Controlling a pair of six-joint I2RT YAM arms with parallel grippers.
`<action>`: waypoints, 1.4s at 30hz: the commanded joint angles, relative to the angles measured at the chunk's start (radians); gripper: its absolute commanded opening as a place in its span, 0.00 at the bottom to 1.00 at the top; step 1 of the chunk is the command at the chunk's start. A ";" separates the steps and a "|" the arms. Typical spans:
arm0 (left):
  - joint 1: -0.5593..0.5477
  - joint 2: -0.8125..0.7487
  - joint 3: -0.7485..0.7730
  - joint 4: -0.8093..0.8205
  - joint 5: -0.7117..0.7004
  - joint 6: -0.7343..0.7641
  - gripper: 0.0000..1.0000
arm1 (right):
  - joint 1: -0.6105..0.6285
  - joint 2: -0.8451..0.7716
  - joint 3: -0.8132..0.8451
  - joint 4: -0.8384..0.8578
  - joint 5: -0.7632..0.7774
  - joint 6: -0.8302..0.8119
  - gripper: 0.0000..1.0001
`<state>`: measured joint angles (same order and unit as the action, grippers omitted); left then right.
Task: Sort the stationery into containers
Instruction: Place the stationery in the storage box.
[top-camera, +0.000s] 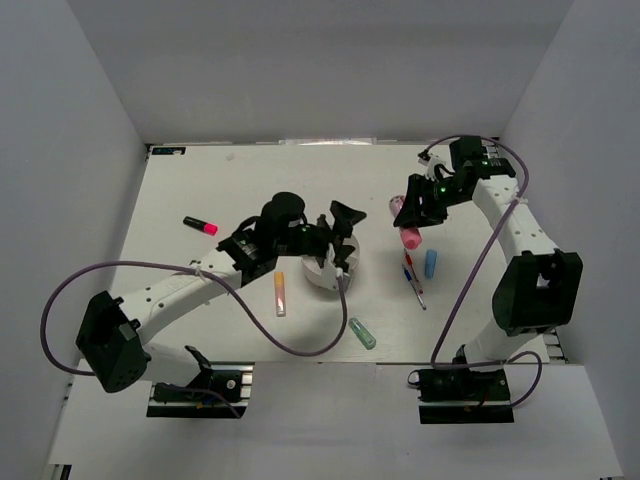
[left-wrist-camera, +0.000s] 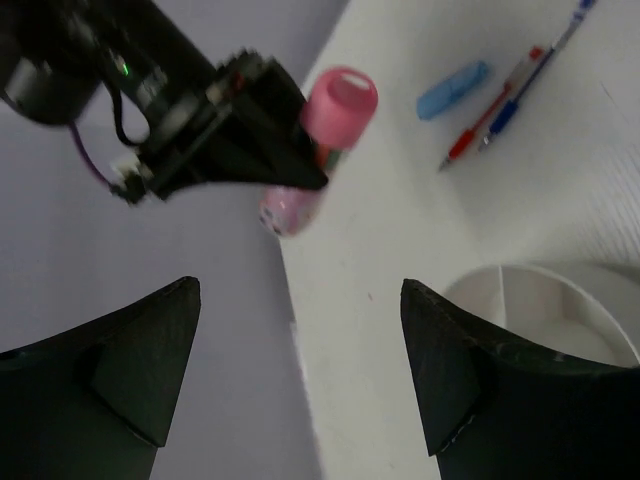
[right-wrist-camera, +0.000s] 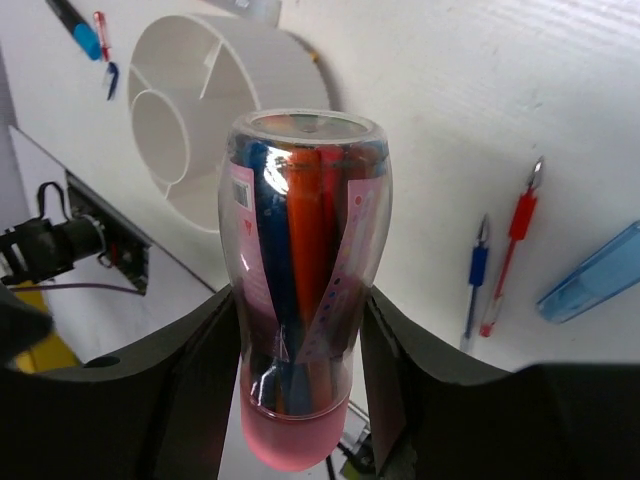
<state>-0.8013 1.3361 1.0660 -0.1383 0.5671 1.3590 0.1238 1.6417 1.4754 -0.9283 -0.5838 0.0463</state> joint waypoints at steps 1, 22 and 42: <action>-0.087 -0.005 -0.004 0.162 -0.003 0.078 0.90 | -0.003 -0.080 0.005 -0.070 -0.080 0.055 0.00; -0.335 0.196 0.019 0.247 -0.191 0.147 0.86 | -0.009 -0.241 -0.161 -0.107 -0.088 0.247 0.00; -0.363 0.302 0.072 0.322 -0.282 0.098 0.72 | 0.019 -0.302 -0.244 -0.073 -0.131 0.254 0.00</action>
<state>-1.1580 1.6440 1.0966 0.1673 0.3084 1.4822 0.1303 1.3911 1.2430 -1.0161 -0.6674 0.2855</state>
